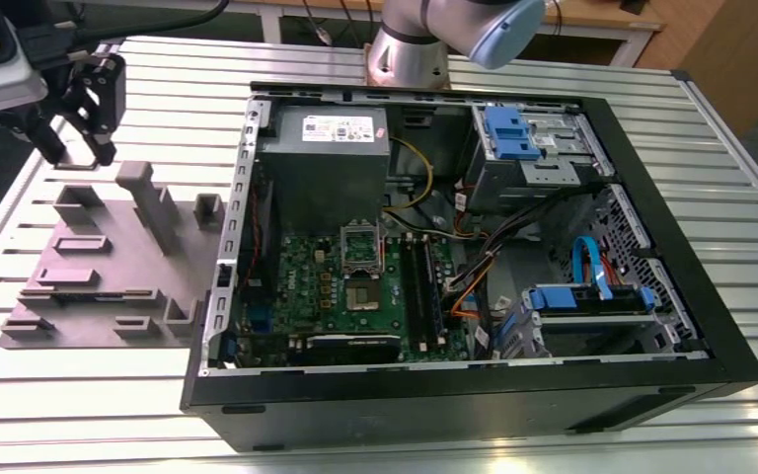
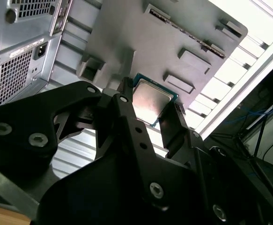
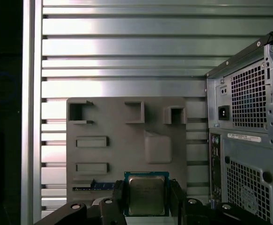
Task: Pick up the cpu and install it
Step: 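Pick up the cpu and move it towards the insertion slot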
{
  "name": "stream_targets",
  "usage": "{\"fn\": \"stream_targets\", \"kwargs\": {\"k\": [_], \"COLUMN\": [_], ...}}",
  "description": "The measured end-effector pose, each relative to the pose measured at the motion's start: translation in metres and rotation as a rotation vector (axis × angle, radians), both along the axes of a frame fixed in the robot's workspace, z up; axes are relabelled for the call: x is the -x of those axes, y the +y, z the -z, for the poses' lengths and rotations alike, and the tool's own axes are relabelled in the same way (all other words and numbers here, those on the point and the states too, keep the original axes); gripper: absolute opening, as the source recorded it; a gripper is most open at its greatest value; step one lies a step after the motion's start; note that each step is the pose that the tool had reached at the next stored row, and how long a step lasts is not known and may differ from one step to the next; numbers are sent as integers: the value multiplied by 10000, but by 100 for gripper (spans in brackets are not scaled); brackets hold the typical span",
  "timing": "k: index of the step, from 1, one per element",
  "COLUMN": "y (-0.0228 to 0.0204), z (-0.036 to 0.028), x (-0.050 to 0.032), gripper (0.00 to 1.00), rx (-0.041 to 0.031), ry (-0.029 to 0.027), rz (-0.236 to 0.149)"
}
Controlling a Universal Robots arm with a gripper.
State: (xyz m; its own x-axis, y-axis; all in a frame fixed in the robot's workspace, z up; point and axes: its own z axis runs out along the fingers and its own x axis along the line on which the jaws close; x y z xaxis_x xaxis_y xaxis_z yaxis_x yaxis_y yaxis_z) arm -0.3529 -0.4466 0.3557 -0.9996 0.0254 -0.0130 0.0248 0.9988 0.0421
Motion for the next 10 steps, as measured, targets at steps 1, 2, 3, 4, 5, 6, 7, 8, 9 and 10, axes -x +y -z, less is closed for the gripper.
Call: {"fn": "stream_targets", "kwargs": {"k": [1,2,3,4,5,6,7,8,9,10], "y": [0,0,0,0,0,0,0,0,0,0], "z": [0,0,0,0,1,0,0,0,0,0], "x": [-19,-40,-58,-76,-93,-110,-128,-148,-164,-180], "gripper": [47,47,47,47,47,47,47,47,47,47], "rx": [-1,-1,-1,-1,-1,0,0,0,-1,-1], "ry": [0,0,-1,-1,-1,0,0,0,0,0], "rz": [0,0,0,0,0,0,0,0,0,-1]}}
